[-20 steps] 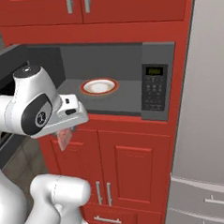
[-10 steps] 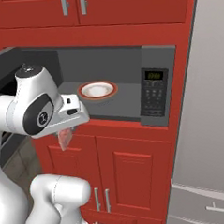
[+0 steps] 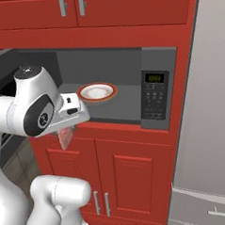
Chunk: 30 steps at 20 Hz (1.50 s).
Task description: Pick the steak from the counter and place it in the microwave.
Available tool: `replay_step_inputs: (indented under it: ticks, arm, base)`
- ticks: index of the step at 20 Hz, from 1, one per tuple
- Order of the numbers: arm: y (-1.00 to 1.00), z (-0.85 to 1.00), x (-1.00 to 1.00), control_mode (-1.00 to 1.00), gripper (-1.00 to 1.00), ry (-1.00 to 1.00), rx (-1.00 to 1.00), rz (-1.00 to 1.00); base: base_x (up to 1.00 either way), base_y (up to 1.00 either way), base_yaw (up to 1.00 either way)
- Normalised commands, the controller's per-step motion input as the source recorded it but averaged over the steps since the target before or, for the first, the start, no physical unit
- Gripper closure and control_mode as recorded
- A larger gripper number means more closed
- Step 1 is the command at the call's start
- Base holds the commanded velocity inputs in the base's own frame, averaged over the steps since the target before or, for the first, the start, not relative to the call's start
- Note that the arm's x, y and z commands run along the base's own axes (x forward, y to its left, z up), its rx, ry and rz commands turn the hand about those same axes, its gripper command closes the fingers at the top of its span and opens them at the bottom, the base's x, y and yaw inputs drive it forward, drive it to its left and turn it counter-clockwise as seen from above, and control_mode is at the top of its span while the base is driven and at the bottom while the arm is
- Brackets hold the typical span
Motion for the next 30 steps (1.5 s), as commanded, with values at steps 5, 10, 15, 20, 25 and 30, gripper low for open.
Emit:
replay_step_inputs:
  ticks: [5,10,15,20,25,30]
  arm:
    - [0.09,0.00,0.47,-1.00,1.00,-0.52,0.03,0.00]
    - [0.28,0.00,0.84,-1.00,1.00,-0.57,0.07,0.01]
    - [0.12,0.18,1.00,-1.00,1.00,-0.24,0.19,0.00]
    - [0.03,0.47,0.97,-1.00,1.00,0.00,0.26,0.00]
    - [0.12,0.43,0.73,-1.00,1.00,0.03,0.26,-0.01]
    - [0.11,0.10,0.45,-1.00,1.00,0.14,0.13,-0.02]
  base:
    - [0.00,0.00,0.00]
    - [0.00,0.00,0.00]
    - [0.00,0.00,0.00]
    - [0.00,0.00,0.00]
    - [0.00,0.00,0.00]
    - [0.00,0.00,0.00]
